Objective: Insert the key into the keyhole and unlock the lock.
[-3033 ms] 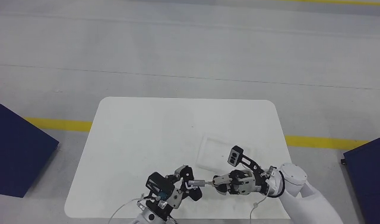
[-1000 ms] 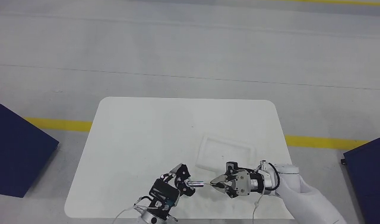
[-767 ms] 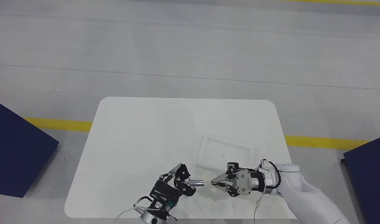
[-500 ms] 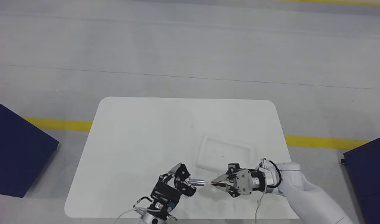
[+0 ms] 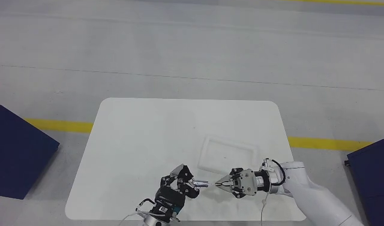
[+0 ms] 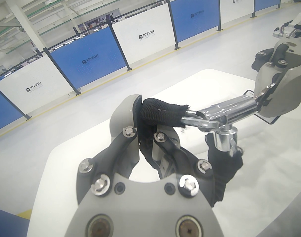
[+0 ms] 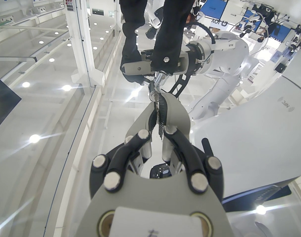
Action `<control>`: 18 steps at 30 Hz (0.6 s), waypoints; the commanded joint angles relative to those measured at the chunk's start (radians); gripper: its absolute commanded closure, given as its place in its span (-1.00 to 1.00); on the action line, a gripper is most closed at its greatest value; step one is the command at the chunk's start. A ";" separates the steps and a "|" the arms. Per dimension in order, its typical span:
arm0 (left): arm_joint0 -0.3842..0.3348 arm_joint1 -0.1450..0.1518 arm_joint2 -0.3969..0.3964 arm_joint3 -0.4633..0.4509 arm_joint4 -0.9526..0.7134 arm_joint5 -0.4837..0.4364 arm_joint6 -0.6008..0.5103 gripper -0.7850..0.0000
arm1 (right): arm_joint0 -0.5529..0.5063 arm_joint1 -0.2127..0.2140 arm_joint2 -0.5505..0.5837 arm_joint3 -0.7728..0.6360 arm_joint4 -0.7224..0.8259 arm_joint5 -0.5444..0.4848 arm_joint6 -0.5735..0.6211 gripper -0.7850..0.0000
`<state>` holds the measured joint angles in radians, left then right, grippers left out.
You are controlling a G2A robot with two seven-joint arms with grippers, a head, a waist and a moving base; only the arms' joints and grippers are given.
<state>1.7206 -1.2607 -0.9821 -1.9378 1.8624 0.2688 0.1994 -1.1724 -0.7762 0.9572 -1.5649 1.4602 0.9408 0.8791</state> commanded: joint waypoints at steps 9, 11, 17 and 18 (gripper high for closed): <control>0.004 -0.003 -0.011 -0.006 -0.047 -0.019 0.003 1.00 | 0.014 0.006 -0.012 0.000 0.002 0.011 -0.011 1.00; 0.005 -0.003 -0.013 -0.007 -0.050 -0.023 0.003 1.00 | 0.014 0.006 -0.012 0.000 0.002 0.011 -0.011 1.00; 0.008 -0.005 -0.017 -0.007 -0.046 -0.024 0.005 1.00 | -0.003 0.001 -0.007 -0.003 0.040 0.017 -0.077 1.00; 0.008 -0.005 -0.018 -0.007 -0.045 -0.024 0.004 1.00 | -0.004 0.001 -0.004 -0.006 0.047 0.027 -0.089 1.00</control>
<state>1.7282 -1.2652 -0.9994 -1.9452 1.8164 0.2447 0.2041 -1.1758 -0.7750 0.9509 -1.5687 1.5002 0.9582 0.8002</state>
